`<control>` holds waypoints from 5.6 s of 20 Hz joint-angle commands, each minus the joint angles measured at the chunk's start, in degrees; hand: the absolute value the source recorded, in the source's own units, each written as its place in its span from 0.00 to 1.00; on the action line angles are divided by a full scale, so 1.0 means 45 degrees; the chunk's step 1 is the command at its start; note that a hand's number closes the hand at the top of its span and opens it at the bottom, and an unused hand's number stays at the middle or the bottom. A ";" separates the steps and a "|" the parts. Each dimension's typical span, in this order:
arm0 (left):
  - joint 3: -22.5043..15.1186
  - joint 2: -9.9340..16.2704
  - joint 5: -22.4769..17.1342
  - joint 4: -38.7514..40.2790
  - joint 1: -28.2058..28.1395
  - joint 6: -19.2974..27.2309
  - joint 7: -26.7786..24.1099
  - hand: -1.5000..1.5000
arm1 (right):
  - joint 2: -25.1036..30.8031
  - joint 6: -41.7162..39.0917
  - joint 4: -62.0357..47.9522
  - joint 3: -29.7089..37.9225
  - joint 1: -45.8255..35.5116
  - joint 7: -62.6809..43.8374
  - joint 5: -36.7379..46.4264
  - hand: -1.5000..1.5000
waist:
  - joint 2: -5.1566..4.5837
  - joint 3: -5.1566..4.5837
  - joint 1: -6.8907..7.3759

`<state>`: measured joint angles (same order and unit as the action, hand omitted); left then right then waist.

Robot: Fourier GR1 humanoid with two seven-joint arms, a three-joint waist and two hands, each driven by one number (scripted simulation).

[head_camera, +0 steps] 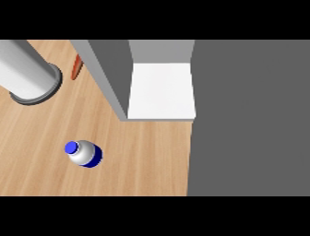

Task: Pick up the bottled water, place it into the cabinet and close the cabinet

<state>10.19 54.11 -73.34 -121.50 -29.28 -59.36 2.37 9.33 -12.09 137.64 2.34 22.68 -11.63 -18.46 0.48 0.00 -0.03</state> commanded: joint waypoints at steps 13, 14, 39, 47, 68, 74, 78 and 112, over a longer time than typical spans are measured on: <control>0.2181 0.0516 -0.1896 0.1791 -0.0750 -0.1428 0.0636 0.00 | 0.0167 -0.0676 0.1993 0.1188 0.1136 -0.0782 -0.2862 0.00 | -0.0056 -0.0012 -0.0254; 0.2279 0.0580 -0.2002 0.1235 -0.0897 -0.0780 0.0672 0.00 | 0.0105 -0.0592 0.2610 0.1095 0.1486 -0.1055 -0.2970 0.00 | -0.0025 -0.0007 -0.0267; -0.0178 -0.6019 0.7387 0.6596 0.6145 -0.0676 0.1713 0.00 | 0.0348 -0.1862 0.1737 0.2400 0.2036 -0.0007 -0.3968 0.00 | -0.0086 -0.0044 -0.0508; 0.0548 -0.7251 1.0253 0.9106 0.8017 -0.1149 0.0408 0.00 | 0.0402 -0.2913 0.1580 0.2977 0.3122 0.0983 -0.4543 0.00 | -0.0098 -0.0045 -0.0619; -0.0841 -0.8562 1.8376 1.3752 0.9334 0.1289 -0.5669 0.00 | 0.1002 -0.3078 0.1689 0.2972 0.3797 0.1681 -0.5081 0.00 | -0.0212 -0.0102 -0.0650; -0.1074 -0.8324 1.8478 1.6188 0.9275 0.1405 -0.7599 0.00 | 0.1090 -0.3589 0.1116 0.3175 0.4097 0.2407 -0.5140 0.00 | -0.0186 -0.0078 -0.0645; -0.1497 -0.8205 1.8361 1.7445 0.9981 0.0983 -0.8151 0.00 | 0.1063 -0.3693 0.0918 0.3091 0.4183 0.2797 -0.4817 0.00 | -0.0216 -0.0088 -0.0779; 0.1149 -1.0059 1.3276 1.7393 0.9813 0.8470 -0.8859 1.00 | 0.1429 -0.3301 0.1949 0.3803 0.6090 0.3404 -0.5295 0.00 | -0.0059 -0.0014 -0.0123</control>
<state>14.15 11.03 -11.83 -40.31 14.27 -24.45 -37.75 17.50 -30.23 134.09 19.66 46.21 8.54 -37.77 0.25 -0.16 -0.54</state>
